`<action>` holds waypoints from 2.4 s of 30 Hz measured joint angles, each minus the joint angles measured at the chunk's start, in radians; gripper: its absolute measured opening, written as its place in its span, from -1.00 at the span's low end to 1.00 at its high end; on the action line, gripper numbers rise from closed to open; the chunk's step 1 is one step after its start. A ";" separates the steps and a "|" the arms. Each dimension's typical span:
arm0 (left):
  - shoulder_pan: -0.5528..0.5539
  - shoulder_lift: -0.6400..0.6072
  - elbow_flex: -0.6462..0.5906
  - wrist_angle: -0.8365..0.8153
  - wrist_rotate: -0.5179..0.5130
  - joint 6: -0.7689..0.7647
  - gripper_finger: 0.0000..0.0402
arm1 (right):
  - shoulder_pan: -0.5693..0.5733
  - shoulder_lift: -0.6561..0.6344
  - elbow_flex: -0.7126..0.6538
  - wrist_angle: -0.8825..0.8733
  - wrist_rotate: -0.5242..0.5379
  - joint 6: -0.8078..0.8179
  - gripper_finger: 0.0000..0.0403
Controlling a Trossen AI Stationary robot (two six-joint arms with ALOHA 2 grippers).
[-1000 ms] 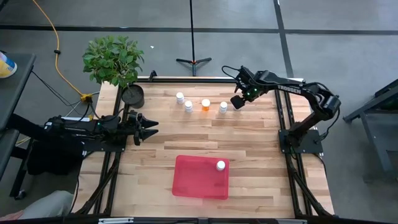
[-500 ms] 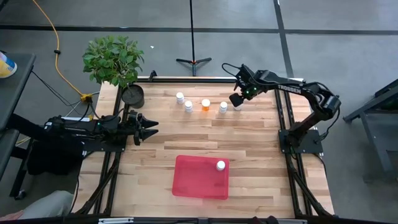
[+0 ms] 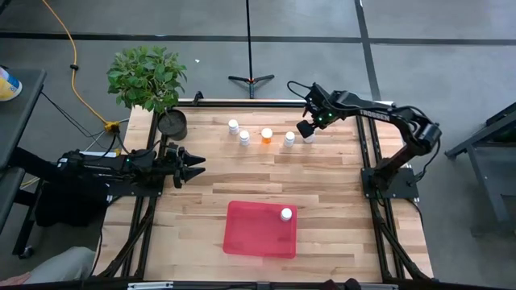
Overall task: Pick and place pill bottles into a basket
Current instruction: Put the white pill bottle into the red bin
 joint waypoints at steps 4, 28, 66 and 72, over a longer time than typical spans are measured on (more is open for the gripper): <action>0.000 0.000 0.000 0.000 0.000 0.000 0.54 | -0.006 0.026 0.000 -0.004 0.001 0.003 0.53; 0.000 0.000 0.000 0.000 0.005 0.000 0.54 | -0.006 0.130 0.000 0.004 -0.009 -0.003 0.52; 0.000 0.000 0.000 0.000 0.003 0.000 0.54 | -0.006 0.125 0.003 0.007 -0.005 0.001 -0.24; 0.000 0.000 0.000 0.000 0.003 0.000 0.54 | -0.006 0.126 0.003 0.004 -0.005 0.021 -0.26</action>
